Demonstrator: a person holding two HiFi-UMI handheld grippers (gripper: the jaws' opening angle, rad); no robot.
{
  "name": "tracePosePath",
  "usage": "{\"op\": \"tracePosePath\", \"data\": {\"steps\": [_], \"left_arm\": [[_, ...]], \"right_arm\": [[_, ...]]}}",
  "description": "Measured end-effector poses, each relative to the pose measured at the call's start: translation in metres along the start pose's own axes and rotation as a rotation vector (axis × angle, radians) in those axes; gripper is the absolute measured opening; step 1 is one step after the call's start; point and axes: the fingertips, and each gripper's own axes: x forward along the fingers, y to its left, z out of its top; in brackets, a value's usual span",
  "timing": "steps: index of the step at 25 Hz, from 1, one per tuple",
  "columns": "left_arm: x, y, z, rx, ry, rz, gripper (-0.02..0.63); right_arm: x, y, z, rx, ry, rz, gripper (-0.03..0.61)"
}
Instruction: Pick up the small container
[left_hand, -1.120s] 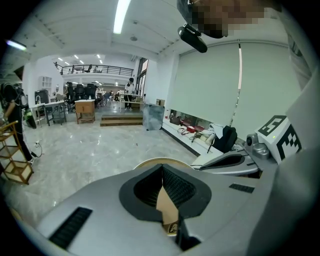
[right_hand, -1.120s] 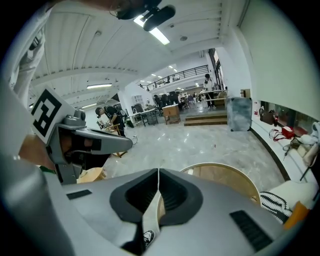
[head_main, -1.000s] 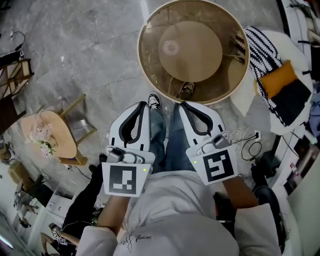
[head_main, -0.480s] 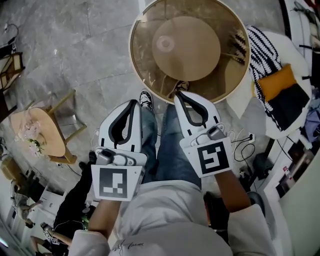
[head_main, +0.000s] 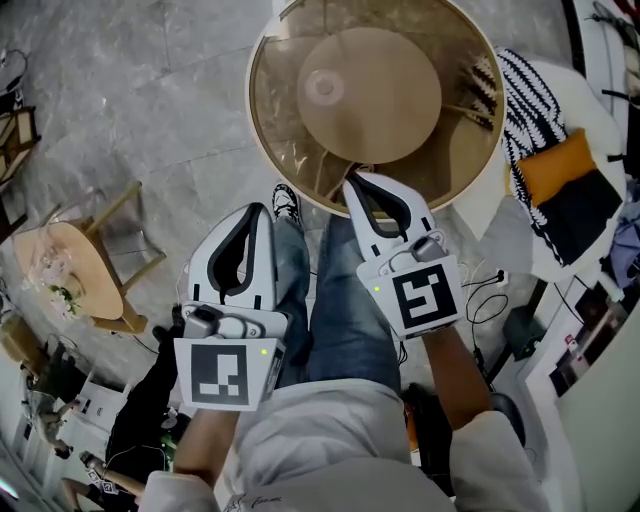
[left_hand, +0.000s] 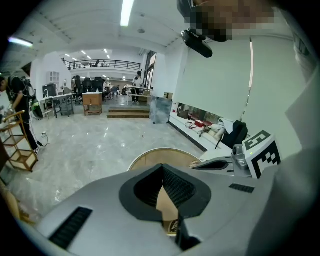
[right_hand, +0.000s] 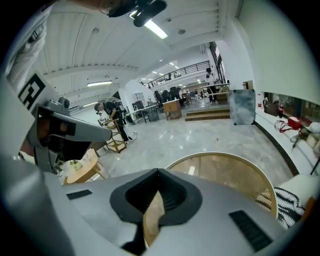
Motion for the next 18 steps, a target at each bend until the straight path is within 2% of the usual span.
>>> {"op": "tracePosePath", "data": {"steps": [5, 11, 18], "left_arm": [[0.014, 0.002, -0.011, -0.019, 0.008, -0.004, 0.018], [0.029, -0.012, -0.031, -0.012, 0.057, -0.088, 0.018], [0.042, -0.009, -0.053, -0.034, 0.071, -0.100, 0.018]], "right_arm": [[0.021, -0.005, -0.015, -0.026, 0.008, -0.006, 0.017], [0.044, -0.017, -0.031, -0.008, -0.002, -0.032, 0.018], [0.071, -0.039, -0.042, 0.022, -0.021, -0.066, 0.018]]}}
